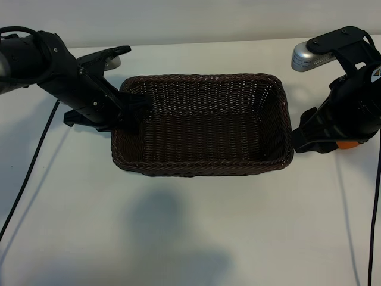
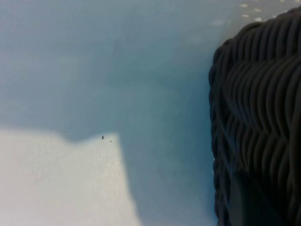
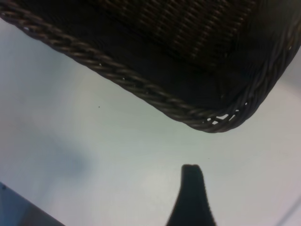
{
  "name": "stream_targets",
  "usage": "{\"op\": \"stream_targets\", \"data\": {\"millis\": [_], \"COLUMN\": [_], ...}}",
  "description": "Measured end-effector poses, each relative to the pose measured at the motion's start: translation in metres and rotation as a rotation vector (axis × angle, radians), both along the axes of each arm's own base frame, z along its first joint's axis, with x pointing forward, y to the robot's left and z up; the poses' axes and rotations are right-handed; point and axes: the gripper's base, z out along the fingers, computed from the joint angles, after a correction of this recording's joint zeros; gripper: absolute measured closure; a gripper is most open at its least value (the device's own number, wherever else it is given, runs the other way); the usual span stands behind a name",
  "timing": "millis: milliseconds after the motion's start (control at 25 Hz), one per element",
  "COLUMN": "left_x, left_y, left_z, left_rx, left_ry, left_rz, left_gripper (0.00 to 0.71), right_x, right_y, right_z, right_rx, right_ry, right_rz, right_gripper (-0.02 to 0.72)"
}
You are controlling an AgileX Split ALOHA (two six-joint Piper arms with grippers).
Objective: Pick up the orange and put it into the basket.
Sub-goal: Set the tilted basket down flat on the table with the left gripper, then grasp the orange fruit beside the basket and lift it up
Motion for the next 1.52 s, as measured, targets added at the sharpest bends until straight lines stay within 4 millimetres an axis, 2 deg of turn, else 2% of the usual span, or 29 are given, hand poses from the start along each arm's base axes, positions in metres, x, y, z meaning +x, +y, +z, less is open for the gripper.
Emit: {"op": "stream_targets", "data": {"millis": [80, 160, 360, 440, 480, 800, 1080, 1360, 1520], "left_x": [-0.001, -0.002, -0.003, -0.004, -0.005, -0.016, -0.034, -0.053, -0.065], "left_y": [0.000, 0.000, -0.001, -0.001, -0.001, 0.008, 0.016, 0.041, 0.058], "left_z": [0.000, 0.000, 0.002, 0.006, 0.009, 0.048, 0.097, 0.124, 0.145], "left_rx": [-0.001, -0.002, -0.008, -0.011, -0.010, 0.046, 0.066, 0.285, 0.387], "left_ry": [0.006, 0.022, 0.035, 0.033, 0.027, -0.010, -0.119, -0.131, -0.162], "left_rz": [-0.002, -0.007, -0.014, -0.017, -0.019, -0.016, -0.003, 0.040, 0.070], "left_gripper": [0.557, 0.489, 0.114, 0.031, 0.014, 0.043, 0.060, 0.078, 0.091], "right_x": [0.000, 0.000, 0.000, 0.000, 0.000, 0.000, 0.000, -0.001, -0.001], "right_y": [0.000, 0.000, 0.000, 0.000, 0.000, 0.000, 0.000, 0.000, 0.000], "right_z": [0.000, 0.000, 0.000, 0.000, 0.000, 0.000, 0.000, 0.000, 0.000], "right_rx": [0.000, 0.000, 0.000, 0.000, 0.000, 0.000, -0.001, -0.001, -0.001], "right_ry": [0.000, 0.000, 0.001, 0.001, 0.001, 0.002, 0.004, 0.007, 0.007], "right_rz": [0.000, 0.000, 0.000, 0.000, 0.000, 0.000, 0.001, 0.002, 0.002], "right_gripper": [0.178, 0.178, 0.178, 0.178, 0.178, 0.178, 0.178, 0.178, 0.178]}}
